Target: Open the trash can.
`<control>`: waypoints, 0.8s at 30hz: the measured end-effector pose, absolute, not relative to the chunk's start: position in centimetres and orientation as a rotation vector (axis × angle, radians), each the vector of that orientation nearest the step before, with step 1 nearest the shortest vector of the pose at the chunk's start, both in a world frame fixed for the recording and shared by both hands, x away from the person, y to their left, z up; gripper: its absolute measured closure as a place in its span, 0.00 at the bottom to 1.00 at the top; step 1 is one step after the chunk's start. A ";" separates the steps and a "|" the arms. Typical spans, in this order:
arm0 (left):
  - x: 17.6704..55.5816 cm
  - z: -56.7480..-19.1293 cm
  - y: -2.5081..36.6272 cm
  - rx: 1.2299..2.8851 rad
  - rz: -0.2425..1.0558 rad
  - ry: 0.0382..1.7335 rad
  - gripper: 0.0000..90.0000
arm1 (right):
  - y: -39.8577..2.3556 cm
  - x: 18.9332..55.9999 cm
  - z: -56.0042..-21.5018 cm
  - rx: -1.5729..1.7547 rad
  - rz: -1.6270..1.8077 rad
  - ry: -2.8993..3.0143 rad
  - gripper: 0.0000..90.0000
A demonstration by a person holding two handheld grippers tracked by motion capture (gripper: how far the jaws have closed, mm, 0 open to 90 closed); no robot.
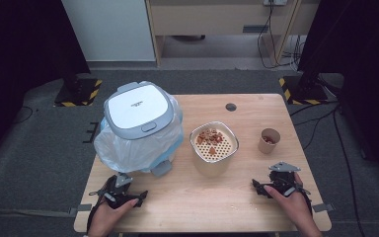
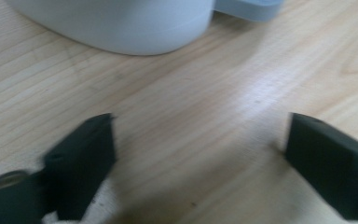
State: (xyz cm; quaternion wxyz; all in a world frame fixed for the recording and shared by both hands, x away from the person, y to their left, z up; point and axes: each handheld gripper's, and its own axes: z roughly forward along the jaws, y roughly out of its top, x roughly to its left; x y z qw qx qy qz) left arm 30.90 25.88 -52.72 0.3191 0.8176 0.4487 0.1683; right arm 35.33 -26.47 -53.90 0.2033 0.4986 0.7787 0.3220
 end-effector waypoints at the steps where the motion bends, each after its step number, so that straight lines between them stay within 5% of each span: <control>1: 30.9 -52.7 25.9 2.150 0.443 1.180 0.16 | -26.5 35.3 -53.9 1.391 0.899 2.173 0.01; 10: 29.0 -51.5 24.6 2.200 0.416 1.069 0.38 | -26.5 35.1 -53.9 1.390 0.901 2.176 0.01; 20: 27.1 -51.2 22.9 2.275 0.396 0.932 0.46 | -26.5 35.0 -53.9 1.390 0.901 2.181 0.01; 24: 27.4 -50.3 22.2 2.187 0.441 0.885 0.49 | -26.5 35.0 -53.9 1.390 0.901 2.181 0.01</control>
